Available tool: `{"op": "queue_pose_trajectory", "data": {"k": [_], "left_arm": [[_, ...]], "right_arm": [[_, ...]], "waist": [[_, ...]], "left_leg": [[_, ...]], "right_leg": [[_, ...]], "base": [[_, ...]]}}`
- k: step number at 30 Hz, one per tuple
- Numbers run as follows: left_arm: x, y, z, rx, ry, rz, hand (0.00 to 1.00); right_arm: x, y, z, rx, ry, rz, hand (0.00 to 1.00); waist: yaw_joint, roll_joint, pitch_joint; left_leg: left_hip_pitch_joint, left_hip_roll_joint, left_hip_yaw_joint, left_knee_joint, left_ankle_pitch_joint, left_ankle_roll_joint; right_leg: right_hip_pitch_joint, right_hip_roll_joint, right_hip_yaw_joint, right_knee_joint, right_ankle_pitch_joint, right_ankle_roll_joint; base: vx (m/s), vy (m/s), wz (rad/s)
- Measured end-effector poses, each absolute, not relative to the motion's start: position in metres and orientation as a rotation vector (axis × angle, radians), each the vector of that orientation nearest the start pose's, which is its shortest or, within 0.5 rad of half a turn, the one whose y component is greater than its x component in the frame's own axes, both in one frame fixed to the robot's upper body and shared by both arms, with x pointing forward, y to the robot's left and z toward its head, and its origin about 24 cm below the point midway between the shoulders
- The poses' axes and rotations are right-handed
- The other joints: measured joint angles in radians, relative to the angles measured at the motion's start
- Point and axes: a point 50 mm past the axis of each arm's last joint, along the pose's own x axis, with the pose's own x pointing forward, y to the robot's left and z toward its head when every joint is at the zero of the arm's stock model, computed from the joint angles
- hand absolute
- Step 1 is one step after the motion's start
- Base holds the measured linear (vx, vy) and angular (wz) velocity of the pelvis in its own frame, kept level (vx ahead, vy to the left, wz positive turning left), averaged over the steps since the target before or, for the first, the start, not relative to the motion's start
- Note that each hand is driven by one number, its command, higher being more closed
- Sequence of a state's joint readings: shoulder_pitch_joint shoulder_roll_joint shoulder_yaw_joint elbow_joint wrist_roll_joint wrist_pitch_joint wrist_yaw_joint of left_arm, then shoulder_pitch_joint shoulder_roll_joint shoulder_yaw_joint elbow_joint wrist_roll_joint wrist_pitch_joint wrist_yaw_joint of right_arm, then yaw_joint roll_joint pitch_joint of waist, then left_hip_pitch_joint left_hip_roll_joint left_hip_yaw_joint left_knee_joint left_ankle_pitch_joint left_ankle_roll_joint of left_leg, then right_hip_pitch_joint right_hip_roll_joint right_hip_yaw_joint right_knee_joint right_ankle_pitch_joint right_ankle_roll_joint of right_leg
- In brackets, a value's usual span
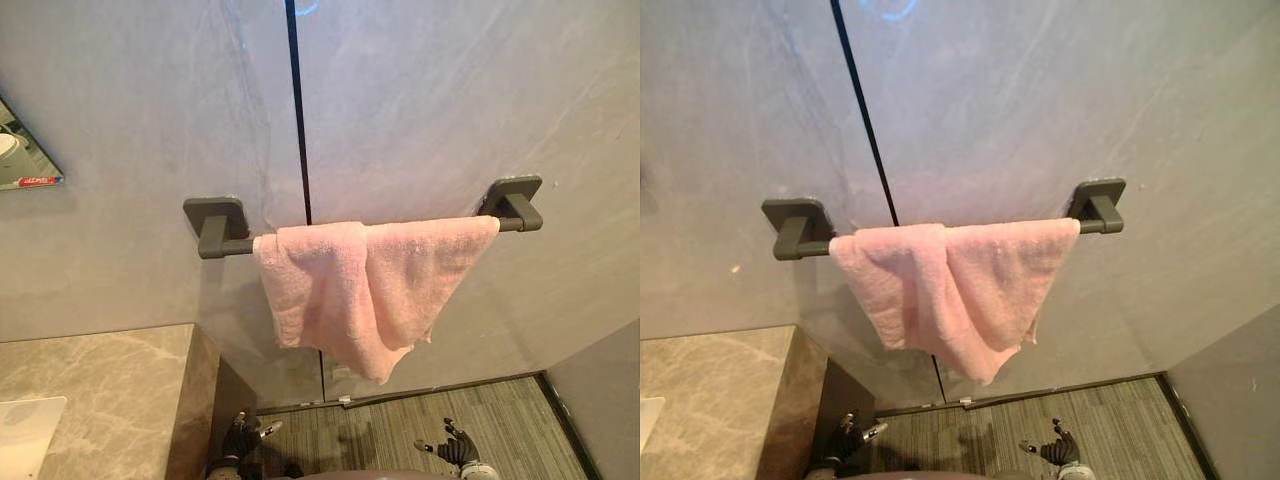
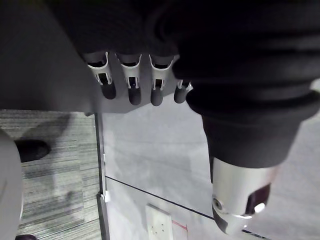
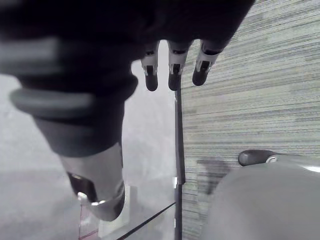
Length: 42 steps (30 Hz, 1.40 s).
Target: Organize washtable
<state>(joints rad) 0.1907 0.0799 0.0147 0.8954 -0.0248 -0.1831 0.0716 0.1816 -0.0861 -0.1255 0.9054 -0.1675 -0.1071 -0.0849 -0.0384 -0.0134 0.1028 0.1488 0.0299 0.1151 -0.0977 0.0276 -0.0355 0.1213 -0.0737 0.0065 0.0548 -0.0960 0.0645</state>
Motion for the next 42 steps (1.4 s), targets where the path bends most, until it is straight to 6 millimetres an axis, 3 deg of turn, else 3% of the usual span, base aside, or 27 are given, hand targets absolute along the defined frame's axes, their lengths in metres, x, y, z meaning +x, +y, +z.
{"op": "queue_pose_trajectory", "data": {"k": [10,12,16,19,21,22,24,25,26,27,28,29,30,31,32,33,34,36,37,38,42], "left_arm": [[0.097,0.191,-0.148,0.055,0.898,0.19,0.0],[0.101,0.189,-0.147,0.047,0.887,0.197,0.0],[0.112,0.193,-0.143,0.059,0.855,0.202,0.0],[0.118,0.196,-0.14,0.073,0.838,0.206,0.0],[0.128,0.198,-0.136,0.085,0.803,0.197,0.0],[0.128,0.198,-0.136,0.088,0.802,0.199,0.0],[0.127,0.208,-0.134,0.113,0.799,0.214,0.0],[0.125,0.212,-0.134,0.126,0.802,0.225,0.0],[0.122,0.215,-0.134,0.135,0.809,0.234,0.0],[0.123,0.215,-0.134,0.134,0.809,0.237,0.0],[0.125,0.208,-0.135,0.107,0.804,0.242,0.0],[0.129,0.195,-0.135,0.071,0.793,0.233,0.0],[0.131,0.187,-0.135,0.053,0.786,0.227,0.0],[0.137,0.175,-0.133,0.032,0.769,0.212,0.0],[0.142,0.165,-0.132,0.02,0.758,0.185,0.0],[0.144,0.161,-0.132,0.021,0.753,0.162,0.0],[0.145,0.161,-0.131,0.016,0.749,0.164,0.0],[0.145,0.162,-0.131,0.014,0.748,0.167,0.0],[0.145,0.162,-0.131,0.013,0.745,0.165,0.0],[0.146,0.162,-0.13,0.019,0.742,0.153,0.0],[0.147,0.161,-0.13,0.018,0.743,0.125,0.0]], "right_arm": [[0.087,-0.209,-0.152,-0.209,0.997,-0.186,0.0],[0.095,-0.21,-0.149,-0.213,0.974,-0.186,0.0],[0.107,-0.208,-0.147,-0.211,0.944,-0.181,0.0],[0.111,-0.209,-0.145,-0.207,0.932,-0.186,0.0],[0.111,-0.211,-0.143,-0.202,0.918,-0.197,0.0],[0.111,-0.211,-0.143,-0.202,0.919,-0.197,0.0],[0.114,-0.209,-0.141,-0.206,0.91,-0.187,0.0],[0.117,-0.207,-0.14,-0.204,0.898,-0.181,0.0],[0.12,-0.204,-0.139,-0.204,0.888,-0.17,0.0],[0.122,-0.202,-0.139,-0.206,0.881,-0.161,0.0],[0.134,-0.201,-0.135,-0.215,0.852,-0.149,0.0],[0.145,-0.204,-0.13,-0.231,0.821,-0.146,0.0],[0.149,-0.205,-0.129,-0.235,0.812,-0.148,0.0],[0.148,-0.208,-0.129,-0.239,0.814,-0.156,0.0],[0.15,-0.209,-0.128,-0.24,0.808,-0.16,0.0],[0.15,-0.207,-0.128,-0.235,0.809,-0.161,0.0],[0.153,-0.207,-0.127,-0.235,0.803,-0.162,0.0],[0.158,-0.21,-0.125,-0.239,0.787,-0.185,0.0],[0.157,-0.211,-0.125,-0.238,0.789,-0.188,0.0],[0.153,-0.211,-0.127,-0.233,0.799,-0.195,0.0],[0.139,-0.213,-0.132,-0.216,0.835,-0.216,0.0]], "waist": [[0.003,-0.006,0.007],[0.025,-0.007,0.013],[0.023,-0.018,0.043],[0.023,-0.008,0.052],[0.024,-0.002,0.056],[0.024,-0.002,0.056],[0.027,-0.007,0.039],[0.029,-0.023,0.031],[0.025,-0.04,0.021],[0.026,-0.058,0.01],[0.053,-0.037,0.016],[0.053,-0.014,0.032],[0.048,-0.003,0.038],[0.041,0.007,0.043],[0.041,0.013,0.044],[0.038,0.002,0.051],[0.041,0.006,0.05],[0.031,0.007,0.052],[0.027,0.008,0.052],[0.022,0.011,0.051],[0.006,0.034,0.043]], "left_leg": [[0.005,0.003,0.029,-0.005,-0.008,-0.006],[-0.006,0.007,0.074,0.005,-0.024,-0.004],[-0.092,0.016,0.081,0.15,-0.085,0.005],[-0.13,0.035,0.047,0.19,-0.101,0.008],[-0.174,0.047,-0.024,0.269,-0.138,-0.015],[-0.18,0.052,-0.034,0.286,-0.147,-0.023],[-0.247,0.1,-0.108,0.394,-0.21,-0.079],[-0.262,0.107,-0.127,0.406,-0.213,-0.098],[-0.278,0.112,-0.157,0.419,-0.204,-0.122],[-0.296,0.124,-0.189,0.421,-0.19,-0.146],[-0.313,0.163,-0.217,0.398,-0.153,-0.18],[-0.327,0.191,-0.241,0.361,-0.097,-0.18],[-0.337,0.201,-0.25,0.341,-0.058,-0.162],[-0.355,0.209,-0.25,0.307,0.01,-0.112],[-0.357,0.212,-0.243,0.194,0.175,-0.081],[-0.359,0.21,-0.181,0.18,0.181,-0.096],[-0.364,0.206,-0.15,0.213,0.158,-0.106],[-0.365,0.154,-0.044,0.436,-0.024,-0.101],[-0.36,0.143,-0.025,0.475,-0.061,-0.099],[-0.331,0.129,0.009,0.54,-0.139,-0.091],[-0.18,0.124,0.091,0.519,-0.262,-0.091]], "right_leg": [[-0.01,0.003,0.034,0.002,0.0,0.0],[-0.068,0.008,0.071,0.057,-0.017,0.005],[-0.127,-0.01,0.081,0.137,-0.042,0.023],[-0.17,-0.009,0.081,0.228,-0.072,0.007],[-0.24,-0.041,0.131,0.449,-0.128,-0.011],[-0.246,-0.044,0.148,0.477,-0.133,-0.013],[-0.263,-0.042,0.283,0.548,-0.136,0.004],[-0.266,-0.048,0.317,0.53,-0.12,0.032],[-0.256,-0.05,0.334,0.504,-0.145,0.101],[-0.235,-0.049,0.31,0.471,-0.2,0.137],[-0.221,-0.016,0.264,0.438,-0.248,0.111],[-0.219,0.014,0.221,0.43,-0.264,0.082],[-0.218,0.028,0.19,0.431,-0.267,0.073],[-0.215,0.038,0.135,0.429,-0.265,0.056],[-0.21,0.039,0.053,0.415,-0.245,0.022],[-0.198,0.037,-0.015,0.362,-0.224,-0.038],[-0.19,0.037,-0.038,0.345,-0.216,-0.055],[-0.177,0.022,-0.151,0.307,-0.184,-0.107],[-0.176,0.02,-0.176,0.305,-0.18,-0.115],[-0.169,0.016,-0.231,0.294,-0.175,-0.123],[-0.138,0.008,-0.393,0.272,-0.163,-0.139]], "base": [[-0.04,-0.017,-0.09],[-0.02,-0.008,-0.49],[-0.01,-0.015,-0.12],[0.02,0.018,0.33],[0.03,-0.011,0.79],[0.02,-0.132,0.65],[-0.03,-0.362,0.76],[-0.03,-0.401,0.77],[0.06,-0.416,0.67],[0.07,-0.515,0.68],[0.03,-0.614,0.72],[-0.06,-0.478,0.7],[-0.14,-0.474,1.1],[-0.18,-0.41,1.64],[-0.22,-0.437,1.98],[-0.19,-0.33,1.55],[-0.14,-0.316,1.19],[-0.13,-0.276,1.18],[-0.21,-0.224,1.32],[-0.17,-0.146,1.04],[-0.17,-0.052,1.31]]}}
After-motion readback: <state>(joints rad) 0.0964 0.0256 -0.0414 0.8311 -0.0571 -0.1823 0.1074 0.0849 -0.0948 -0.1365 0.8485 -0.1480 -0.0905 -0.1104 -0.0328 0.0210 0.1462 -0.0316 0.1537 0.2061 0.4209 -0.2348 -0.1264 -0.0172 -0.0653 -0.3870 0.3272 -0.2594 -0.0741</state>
